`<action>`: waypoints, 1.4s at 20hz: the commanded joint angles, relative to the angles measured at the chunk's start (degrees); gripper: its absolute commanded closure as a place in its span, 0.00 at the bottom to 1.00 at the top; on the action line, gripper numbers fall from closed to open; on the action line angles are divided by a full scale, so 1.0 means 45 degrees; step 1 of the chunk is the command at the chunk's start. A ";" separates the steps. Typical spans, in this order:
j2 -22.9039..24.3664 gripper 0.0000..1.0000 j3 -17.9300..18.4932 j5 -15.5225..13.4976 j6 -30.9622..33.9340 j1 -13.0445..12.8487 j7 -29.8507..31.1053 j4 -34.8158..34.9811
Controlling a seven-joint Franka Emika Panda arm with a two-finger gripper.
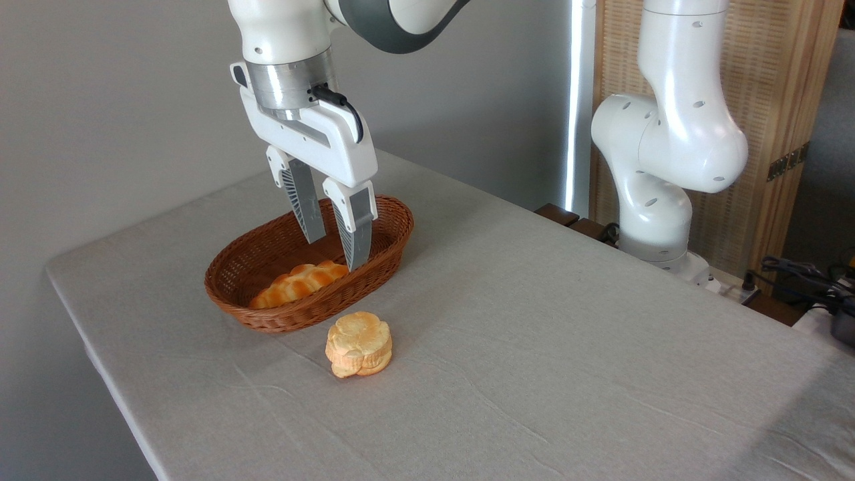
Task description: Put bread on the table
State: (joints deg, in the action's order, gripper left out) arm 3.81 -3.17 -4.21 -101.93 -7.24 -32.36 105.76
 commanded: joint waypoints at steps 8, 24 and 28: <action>-0.0104 0.00 -0.0173 -0.0001 -0.0433 -0.0167 -0.0035 0.0266; -0.1860 0.00 -0.0544 -0.0335 -0.2877 -0.2492 0.2289 0.0522; -0.2115 0.00 -0.0681 -0.0197 -0.2916 -0.2492 0.2095 0.0541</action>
State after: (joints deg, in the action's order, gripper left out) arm -4.97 -6.22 -5.48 -113.99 -18.32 -22.30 108.19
